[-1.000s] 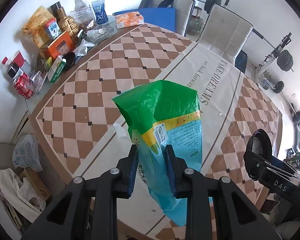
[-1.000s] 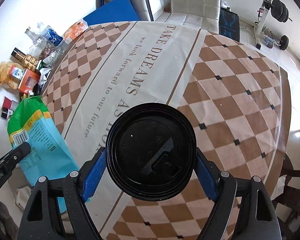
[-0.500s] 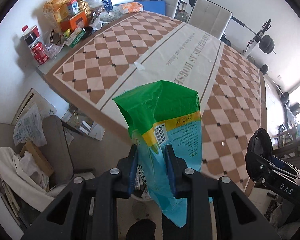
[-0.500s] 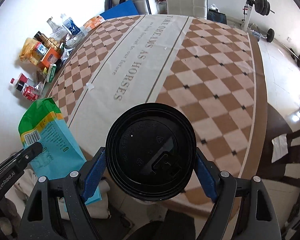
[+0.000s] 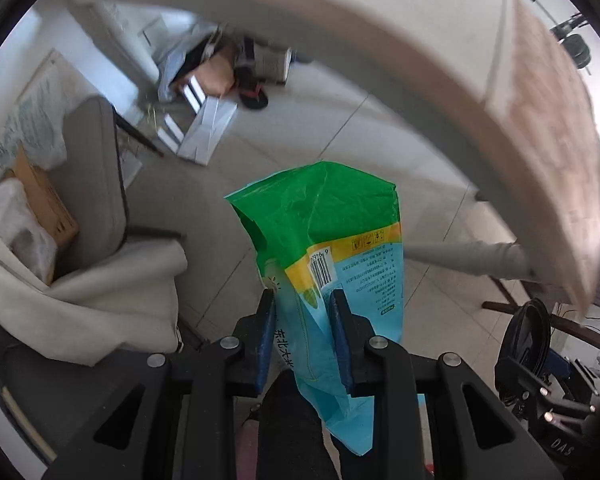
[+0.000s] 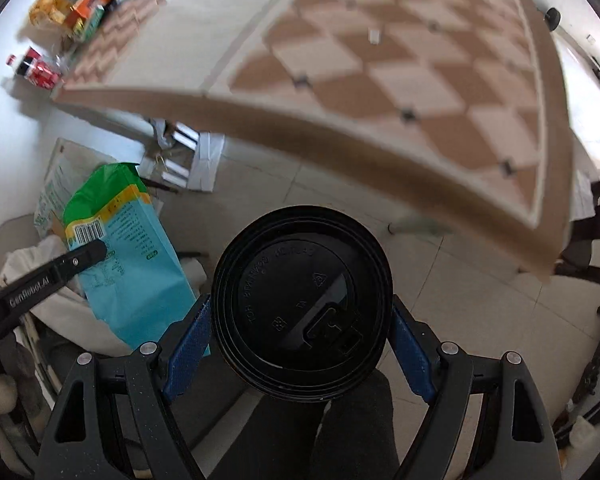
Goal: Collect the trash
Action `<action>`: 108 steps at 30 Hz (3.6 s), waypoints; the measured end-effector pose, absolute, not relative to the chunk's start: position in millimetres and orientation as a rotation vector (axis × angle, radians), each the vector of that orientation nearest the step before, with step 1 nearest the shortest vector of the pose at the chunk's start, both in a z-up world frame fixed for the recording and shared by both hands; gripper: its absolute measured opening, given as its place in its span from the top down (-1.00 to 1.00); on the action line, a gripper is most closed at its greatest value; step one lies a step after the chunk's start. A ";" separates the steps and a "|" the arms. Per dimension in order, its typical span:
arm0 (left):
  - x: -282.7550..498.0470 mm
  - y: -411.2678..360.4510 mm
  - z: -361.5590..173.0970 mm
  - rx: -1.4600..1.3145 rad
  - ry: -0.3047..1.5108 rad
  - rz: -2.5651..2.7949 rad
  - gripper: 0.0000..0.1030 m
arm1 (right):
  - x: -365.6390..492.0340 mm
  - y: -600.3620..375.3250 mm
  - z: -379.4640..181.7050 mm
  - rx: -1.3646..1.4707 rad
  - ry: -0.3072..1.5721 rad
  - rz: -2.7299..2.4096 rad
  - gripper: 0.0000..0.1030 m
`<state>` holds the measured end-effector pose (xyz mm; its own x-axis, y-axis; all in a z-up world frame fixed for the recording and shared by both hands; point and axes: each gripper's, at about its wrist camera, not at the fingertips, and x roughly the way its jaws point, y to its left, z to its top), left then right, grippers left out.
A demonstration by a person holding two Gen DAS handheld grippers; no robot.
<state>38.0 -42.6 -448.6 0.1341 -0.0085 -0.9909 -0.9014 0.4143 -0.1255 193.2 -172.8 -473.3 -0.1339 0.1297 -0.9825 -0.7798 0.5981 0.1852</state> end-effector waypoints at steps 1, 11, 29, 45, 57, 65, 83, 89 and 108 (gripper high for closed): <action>38.2 -40.6 -470.1 -0.947 1.292 0.810 0.55 | 190.2 -175.4 -493.4 -0.590 1.521 0.856 -0.64; 66.6 -15.5 -698.3 -1.141 1.438 0.689 0.54 | 188.5 -167.4 -707.8 -0.666 1.629 0.848 -0.64; 60.4 2.1 -783.8 -1.115 1.493 0.731 -1.00 | 199.4 -106.5 -902.5 -0.662 1.788 0.898 -1.00; 41.4 -24.6 -694.5 -0.878 1.406 0.888 -1.00 | 196.8 -121.3 -817.1 -0.705 1.630 0.895 -1.00; 29.9 -97.1 -525.9 -0.875 1.408 0.804 -1.00 | 193.4 -179.3 -642.6 -0.654 1.625 0.938 -1.00; 33.0 -126.5 -393.5 -0.887 1.348 0.622 -1.00 | 196.3 -225.5 -480.3 -0.567 1.691 0.987 -1.00; 2.2 -108.6 -203.0 -0.651 1.196 0.171 -1.00 | 140.5 -284.2 -236.9 -0.146 1.645 0.941 -1.00; -19.1 -102.4 -183.1 -0.668 1.183 0.098 -1.00 | 101.6 -289.0 -198.5 -0.071 1.603 0.878 -1.00; -44.3 -94.8 -170.7 -0.649 1.156 0.101 -1.00 | 76.1 -284.5 -186.9 -0.081 1.587 0.849 -1.00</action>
